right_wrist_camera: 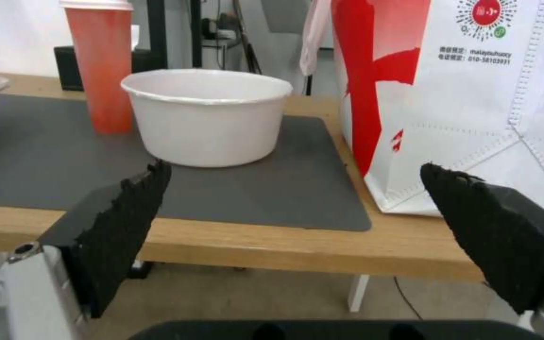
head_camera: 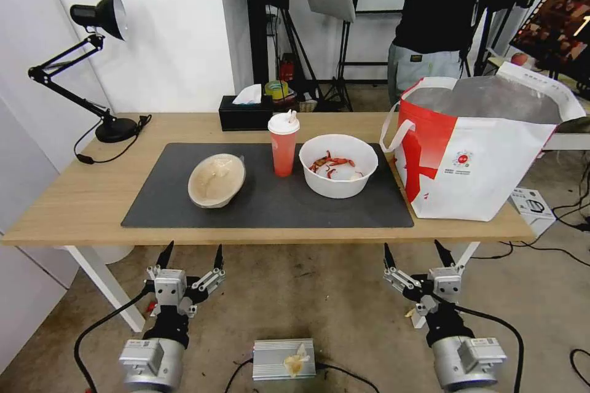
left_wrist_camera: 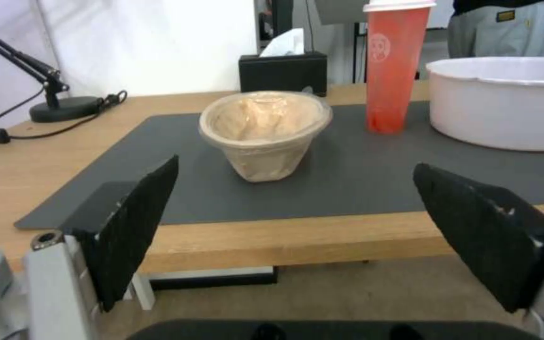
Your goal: Pick up the trash from the table and place it into the takeout bag.
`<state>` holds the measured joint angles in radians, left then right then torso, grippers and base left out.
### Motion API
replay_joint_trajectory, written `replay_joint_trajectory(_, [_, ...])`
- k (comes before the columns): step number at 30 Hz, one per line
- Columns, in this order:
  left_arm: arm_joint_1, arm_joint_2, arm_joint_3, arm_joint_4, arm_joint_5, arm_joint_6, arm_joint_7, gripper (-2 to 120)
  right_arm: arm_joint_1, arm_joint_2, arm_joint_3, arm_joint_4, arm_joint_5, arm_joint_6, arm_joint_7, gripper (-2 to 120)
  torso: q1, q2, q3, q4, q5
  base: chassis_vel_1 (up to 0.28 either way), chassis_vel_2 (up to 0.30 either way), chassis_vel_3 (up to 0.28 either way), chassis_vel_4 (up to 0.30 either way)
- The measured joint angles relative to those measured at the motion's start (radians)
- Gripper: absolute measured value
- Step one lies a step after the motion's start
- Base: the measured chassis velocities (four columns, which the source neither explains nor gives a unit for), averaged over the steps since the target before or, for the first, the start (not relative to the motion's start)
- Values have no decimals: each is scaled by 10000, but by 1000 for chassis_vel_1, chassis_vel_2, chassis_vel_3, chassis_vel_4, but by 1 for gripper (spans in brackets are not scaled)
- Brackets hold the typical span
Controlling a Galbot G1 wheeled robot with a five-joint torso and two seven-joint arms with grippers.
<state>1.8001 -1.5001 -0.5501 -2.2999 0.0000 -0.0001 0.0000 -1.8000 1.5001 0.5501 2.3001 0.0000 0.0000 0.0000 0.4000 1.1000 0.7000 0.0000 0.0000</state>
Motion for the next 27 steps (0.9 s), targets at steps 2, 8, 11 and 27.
replay_joint_trajectory(2, [0,0,0,0,0,0,0,100,0,0,0,0,0,0,0,100,0,0,0,0,0,0,0,0,0])
replay_joint_trajectory(8, [0,0,0,0,0,0,0,100,0,0,0,0,0,0,0,100,0,0,0,0,0,0,0,0,0])
replay_joint_trajectory(11, [0,0,0,0,0,0,0,100,0,0,0,0,0,0,0,100,0,0,0,0,0,0,0,0,0])
replay_joint_trajectory(27, [645,267,163,-628,-73,38,-1338,100,330,-1224,-254,240,596,-584,355,100,0,0,0,1,0,0,0,0,0])
